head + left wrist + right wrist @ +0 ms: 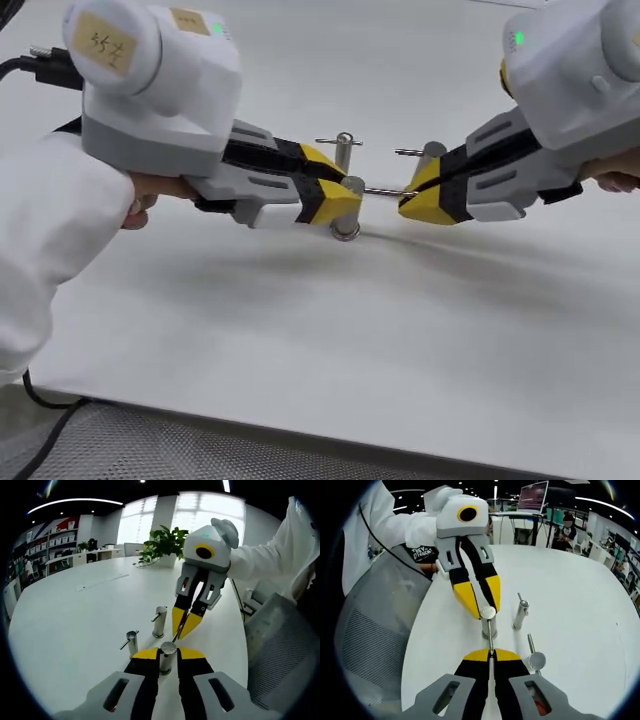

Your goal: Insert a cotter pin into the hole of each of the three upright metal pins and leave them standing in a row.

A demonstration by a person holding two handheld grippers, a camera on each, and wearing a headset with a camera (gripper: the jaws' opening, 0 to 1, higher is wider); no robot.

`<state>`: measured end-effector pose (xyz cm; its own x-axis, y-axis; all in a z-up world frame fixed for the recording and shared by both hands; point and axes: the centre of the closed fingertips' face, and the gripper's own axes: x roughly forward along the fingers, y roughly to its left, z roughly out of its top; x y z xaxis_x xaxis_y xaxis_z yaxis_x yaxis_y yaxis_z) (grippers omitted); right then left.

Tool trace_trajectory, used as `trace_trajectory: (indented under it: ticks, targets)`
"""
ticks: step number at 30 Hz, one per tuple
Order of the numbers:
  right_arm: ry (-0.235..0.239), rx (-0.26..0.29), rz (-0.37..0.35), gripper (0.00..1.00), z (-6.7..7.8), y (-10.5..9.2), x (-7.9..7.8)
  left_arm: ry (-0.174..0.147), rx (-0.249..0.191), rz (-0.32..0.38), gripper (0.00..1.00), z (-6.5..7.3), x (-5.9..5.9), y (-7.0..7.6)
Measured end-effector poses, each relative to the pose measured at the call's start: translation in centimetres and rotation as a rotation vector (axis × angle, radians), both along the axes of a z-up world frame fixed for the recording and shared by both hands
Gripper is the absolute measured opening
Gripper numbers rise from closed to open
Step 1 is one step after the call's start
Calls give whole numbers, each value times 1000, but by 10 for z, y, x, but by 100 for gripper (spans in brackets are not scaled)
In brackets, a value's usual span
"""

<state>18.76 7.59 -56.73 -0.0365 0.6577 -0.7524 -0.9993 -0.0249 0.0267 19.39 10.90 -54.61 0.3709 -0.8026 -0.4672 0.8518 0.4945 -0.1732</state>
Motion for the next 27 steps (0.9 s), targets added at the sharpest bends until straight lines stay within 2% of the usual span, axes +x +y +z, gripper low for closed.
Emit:
trace_trajectory:
  ticks: [16, 18, 21, 23, 25, 27]
  targets:
    - [-3, 16, 33, 0, 0, 17, 0, 0, 9, -13, 10, -1, 1, -5]
    - [-32, 50, 68, 0, 2, 20, -1, 2, 10, -13, 10, -1, 0, -6]
    - [-53, 50, 49, 0, 1, 18, 5, 2, 11, -13, 10, -1, 0, -6]
    - [-57, 53, 44, 6, 1, 15, 9, 1, 11, -14, 10, -2, -1, -7]
    - [-39, 57, 36, 10, 3, 12, 7, 1, 12, -14, 10, -2, -1, -7]
    - [-39, 56, 34, 11, 4, 8, 6, 2, 13, -14, 10, -2, -2, -7]
